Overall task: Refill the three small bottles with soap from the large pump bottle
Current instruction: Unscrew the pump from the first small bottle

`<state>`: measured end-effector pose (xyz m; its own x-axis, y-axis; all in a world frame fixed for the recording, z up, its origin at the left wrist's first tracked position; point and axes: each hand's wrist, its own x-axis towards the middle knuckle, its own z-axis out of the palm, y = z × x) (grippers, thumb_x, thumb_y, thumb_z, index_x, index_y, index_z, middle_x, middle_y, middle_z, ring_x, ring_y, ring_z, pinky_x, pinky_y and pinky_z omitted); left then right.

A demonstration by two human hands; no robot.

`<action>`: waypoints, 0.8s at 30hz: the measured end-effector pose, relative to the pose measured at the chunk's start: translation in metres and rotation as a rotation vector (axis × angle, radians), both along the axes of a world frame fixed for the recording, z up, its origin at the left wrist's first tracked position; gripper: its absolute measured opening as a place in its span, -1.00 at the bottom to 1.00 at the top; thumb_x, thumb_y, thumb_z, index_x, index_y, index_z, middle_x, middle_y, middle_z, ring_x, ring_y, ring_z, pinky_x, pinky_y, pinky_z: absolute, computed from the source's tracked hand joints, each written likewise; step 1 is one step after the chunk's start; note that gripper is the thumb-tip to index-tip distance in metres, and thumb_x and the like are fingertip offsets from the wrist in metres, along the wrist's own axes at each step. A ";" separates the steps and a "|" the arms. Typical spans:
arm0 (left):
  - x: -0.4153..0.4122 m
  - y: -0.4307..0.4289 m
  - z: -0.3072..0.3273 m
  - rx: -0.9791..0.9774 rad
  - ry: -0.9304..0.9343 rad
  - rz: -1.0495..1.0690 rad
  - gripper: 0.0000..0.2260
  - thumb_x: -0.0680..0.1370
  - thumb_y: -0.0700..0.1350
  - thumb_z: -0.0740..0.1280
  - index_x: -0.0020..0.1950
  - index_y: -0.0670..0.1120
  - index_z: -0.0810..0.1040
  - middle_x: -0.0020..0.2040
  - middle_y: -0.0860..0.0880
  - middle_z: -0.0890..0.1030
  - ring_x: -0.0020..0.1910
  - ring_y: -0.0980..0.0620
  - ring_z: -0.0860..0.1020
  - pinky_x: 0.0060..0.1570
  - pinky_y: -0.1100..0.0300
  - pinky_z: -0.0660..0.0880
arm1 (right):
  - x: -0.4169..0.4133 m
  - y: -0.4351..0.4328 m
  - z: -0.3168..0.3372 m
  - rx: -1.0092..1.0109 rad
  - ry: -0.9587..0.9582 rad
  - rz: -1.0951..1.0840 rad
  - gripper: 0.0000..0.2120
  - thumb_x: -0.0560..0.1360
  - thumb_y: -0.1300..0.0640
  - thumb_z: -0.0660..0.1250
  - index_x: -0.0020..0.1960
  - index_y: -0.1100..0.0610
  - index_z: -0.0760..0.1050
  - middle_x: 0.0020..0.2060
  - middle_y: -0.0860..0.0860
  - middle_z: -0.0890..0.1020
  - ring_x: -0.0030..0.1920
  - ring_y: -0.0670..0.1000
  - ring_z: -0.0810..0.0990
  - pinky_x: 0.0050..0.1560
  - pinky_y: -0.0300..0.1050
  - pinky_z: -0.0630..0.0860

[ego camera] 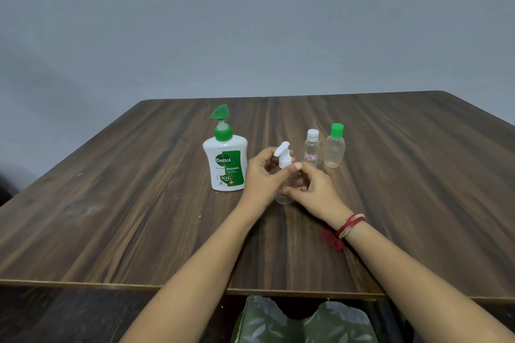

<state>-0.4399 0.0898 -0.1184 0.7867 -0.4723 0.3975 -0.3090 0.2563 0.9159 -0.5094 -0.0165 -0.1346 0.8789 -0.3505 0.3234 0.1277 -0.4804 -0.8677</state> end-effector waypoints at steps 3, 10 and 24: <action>-0.002 -0.004 -0.003 0.080 -0.091 0.094 -0.76 0.38 -0.03 0.52 -0.12 0.10 0.48 -0.29 0.04 0.48 -0.30 0.13 0.48 -0.21 0.12 0.53 | 0.000 0.003 0.001 -0.012 0.006 0.024 -0.74 0.35 0.36 0.41 -0.06 0.07 0.51 -0.28 -0.19 0.58 -0.36 -0.37 0.55 -0.30 -0.50 0.42; -0.007 0.003 0.005 0.079 -0.053 -0.166 -0.75 0.54 -0.17 0.20 0.17 -0.22 0.51 0.00 0.02 0.61 0.01 0.19 0.58 0.05 0.26 0.50 | 0.000 0.000 0.002 0.072 -0.037 -0.019 -0.67 0.31 0.33 0.50 0.02 0.14 0.51 -0.23 -0.10 0.62 -0.30 -0.31 0.59 -0.20 -0.45 0.48; -0.011 0.017 0.025 -0.263 0.082 0.052 -0.82 0.47 -0.35 0.38 0.02 -0.15 0.54 -0.06 0.03 0.69 0.07 0.14 0.62 -0.04 0.32 0.50 | 0.002 0.001 -0.001 0.090 -0.018 0.036 -0.67 0.23 0.19 0.60 -0.11 0.02 0.52 -0.21 -0.09 0.62 -0.24 -0.16 0.56 -0.13 -0.31 0.52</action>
<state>-0.4514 0.1065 -0.0938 0.8418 -0.3196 0.4350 -0.2553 0.4742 0.8426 -0.5069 -0.0152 -0.1353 0.8858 -0.3474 0.3078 0.1590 -0.3958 -0.9045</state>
